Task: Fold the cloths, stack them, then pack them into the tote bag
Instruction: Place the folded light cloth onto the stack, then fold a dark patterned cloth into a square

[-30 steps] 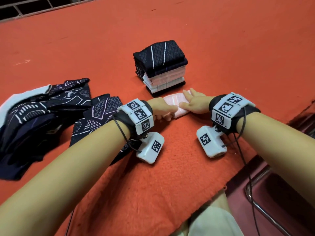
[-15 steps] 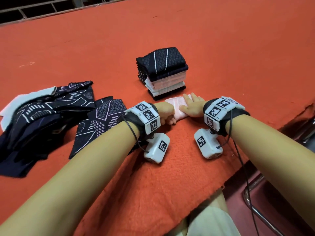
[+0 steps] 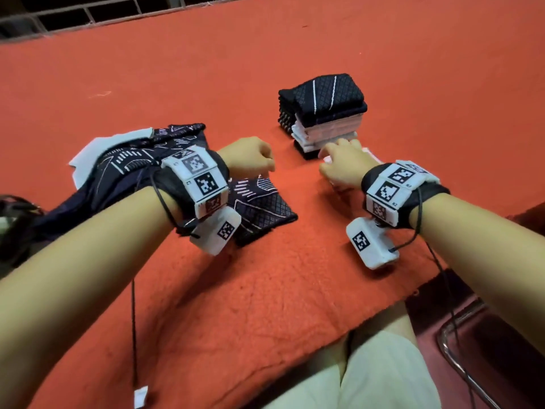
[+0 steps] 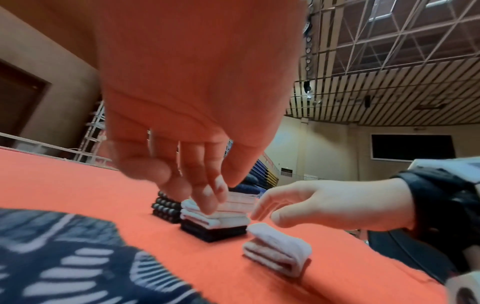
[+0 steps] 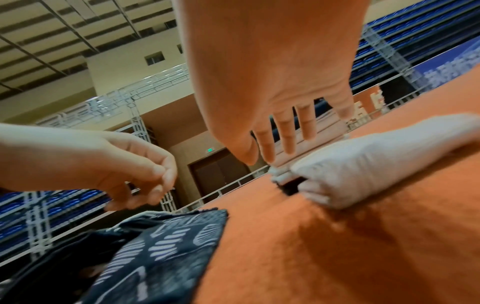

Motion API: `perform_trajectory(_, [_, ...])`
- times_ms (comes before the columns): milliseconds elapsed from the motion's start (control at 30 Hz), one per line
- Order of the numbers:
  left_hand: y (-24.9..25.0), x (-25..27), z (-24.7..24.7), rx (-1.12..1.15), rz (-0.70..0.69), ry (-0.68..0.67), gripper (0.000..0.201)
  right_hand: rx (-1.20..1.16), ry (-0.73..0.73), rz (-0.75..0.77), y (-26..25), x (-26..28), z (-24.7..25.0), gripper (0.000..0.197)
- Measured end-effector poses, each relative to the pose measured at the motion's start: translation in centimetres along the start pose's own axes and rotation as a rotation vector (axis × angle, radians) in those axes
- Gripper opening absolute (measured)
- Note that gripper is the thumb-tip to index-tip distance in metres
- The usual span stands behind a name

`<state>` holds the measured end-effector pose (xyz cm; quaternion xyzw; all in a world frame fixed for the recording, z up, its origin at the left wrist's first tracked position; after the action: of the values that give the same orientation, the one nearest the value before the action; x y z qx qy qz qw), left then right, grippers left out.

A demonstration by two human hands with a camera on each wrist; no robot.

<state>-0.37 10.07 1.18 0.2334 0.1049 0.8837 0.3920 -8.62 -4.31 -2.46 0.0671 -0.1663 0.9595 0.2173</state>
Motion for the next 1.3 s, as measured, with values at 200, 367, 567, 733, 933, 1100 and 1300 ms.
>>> perform_trajectory(200, [-6.1, 2.6, -1.1, -0.059, 0.132, 0.063, 0.018, 0.008, -0.155, 0.114, -6.8, 1.1, -3.4, 0.035])
perform_trajectory(367, [-9.7, 3.5, -3.3, 0.018, 0.255, 0.010, 0.020, 0.003, -0.295, 0.071, -8.3, 1.3, -5.5, 0.042])
perform_trajectory(567, [-11.5, 3.3, -4.7, 0.701, 0.342, 0.097, 0.025, -0.215, -0.309, 0.098, -8.6, 1.4, -5.6, 0.028])
perform_trajectory(733, [-10.6, 2.8, -4.3, 1.422, 0.264, 0.174, 0.028, -0.356, -0.073, 0.261, -9.5, 1.9, -3.2, 0.039])
perform_trajectory(933, [-9.5, 3.0, -1.8, 2.002, -0.107, 0.403, 0.020, -0.722, -0.038, 0.266, -8.1, 3.0, -0.7, 0.037])
perform_trajectory(1100, [-11.0, 5.7, 0.8, 2.003, -0.169, 0.653, 0.018, -1.137, -0.069, 0.139, -4.8, 2.0, 0.4, 0.026])
perform_trajectory(1300, [-14.0, 6.9, -5.1, 1.735, 0.162, 0.376, 0.020, -1.032, -0.135, -0.151, -2.1, 2.0, -3.4, 0.011])
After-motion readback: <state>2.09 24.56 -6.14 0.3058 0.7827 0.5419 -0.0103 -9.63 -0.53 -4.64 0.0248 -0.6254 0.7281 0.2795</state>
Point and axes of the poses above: each hand's wrist, its own x-axis away from the middle knuckle, its own z-axis out of the back of the hand, y = z × x, the point moved 6 cm from there along -x, towards the middle knuckle, and after that the axes turned 10 degrees about -y, right-handed, at the moved point
